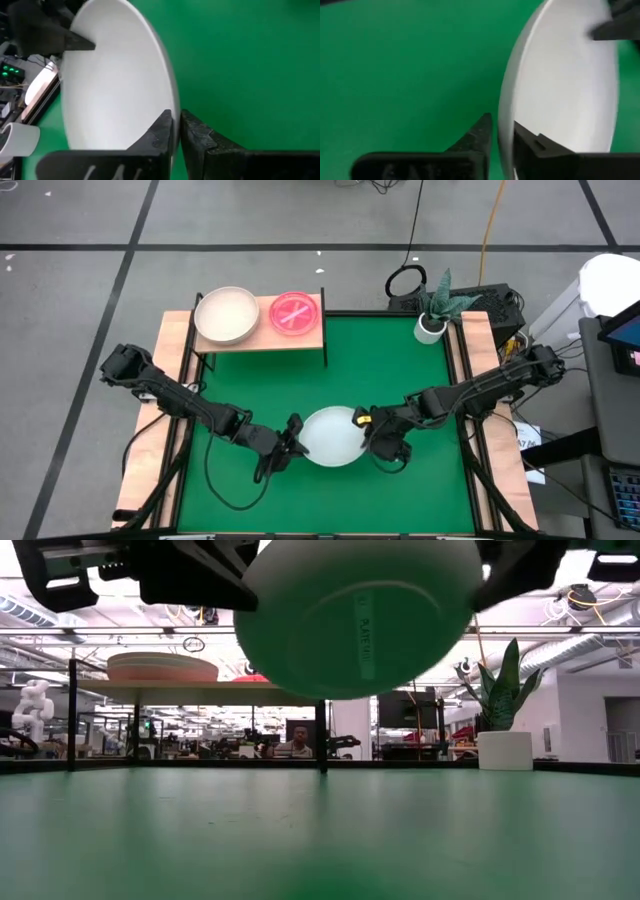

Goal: Place and stack plates onto a shelf
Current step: Stack the gray plate on top of the brown plate on the shelf

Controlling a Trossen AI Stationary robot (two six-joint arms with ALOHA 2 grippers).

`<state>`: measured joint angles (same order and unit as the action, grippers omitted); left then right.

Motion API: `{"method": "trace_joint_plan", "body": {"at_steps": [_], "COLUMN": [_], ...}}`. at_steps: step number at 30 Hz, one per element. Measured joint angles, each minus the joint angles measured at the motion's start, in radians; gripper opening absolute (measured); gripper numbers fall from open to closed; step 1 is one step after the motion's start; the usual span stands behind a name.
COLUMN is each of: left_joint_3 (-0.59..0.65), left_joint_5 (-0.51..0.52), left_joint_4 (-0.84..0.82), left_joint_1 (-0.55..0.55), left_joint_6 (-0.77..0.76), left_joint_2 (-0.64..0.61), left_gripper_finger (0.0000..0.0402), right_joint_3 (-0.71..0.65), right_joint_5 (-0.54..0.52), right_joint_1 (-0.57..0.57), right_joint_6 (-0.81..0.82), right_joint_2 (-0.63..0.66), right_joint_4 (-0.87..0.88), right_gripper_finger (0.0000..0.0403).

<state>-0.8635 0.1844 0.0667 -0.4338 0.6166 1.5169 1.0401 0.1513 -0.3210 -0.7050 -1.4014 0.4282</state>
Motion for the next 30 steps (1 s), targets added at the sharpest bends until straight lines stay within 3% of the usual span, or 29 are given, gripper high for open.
{"method": "trace_joint_plan", "body": {"at_steps": [11, 17, 24, 30], "left_joint_3": [0.000, 0.000, -0.094, -0.212], "left_joint_5": [-0.003, 0.001, 0.035, 0.104], "left_joint_4": [-0.040, -0.062, -0.259, -0.524], "left_joint_1": [0.001, 0.001, 0.007, 0.019], "left_joint_6": [-0.017, -0.014, -0.060, -0.128], "left_joint_2": [0.000, -0.015, -0.050, -0.077], "left_gripper_finger": [0.0021, 0.0020, 0.0010, 0.0010], "right_joint_3": [-0.002, -0.002, -0.070, -0.175], "right_joint_5": [-0.028, -0.157, -0.207, -0.260], "right_joint_1": [0.001, 0.003, 0.002, -0.008], "right_joint_6": [0.162, 0.248, 0.377, 0.392], "right_joint_2": [0.084, 0.185, 0.312, 0.424], "right_joint_4": [-0.172, -0.163, -0.172, -0.274], "right_gripper_finger": [0.0162, 0.0197, 0.0190, 0.0123]}}
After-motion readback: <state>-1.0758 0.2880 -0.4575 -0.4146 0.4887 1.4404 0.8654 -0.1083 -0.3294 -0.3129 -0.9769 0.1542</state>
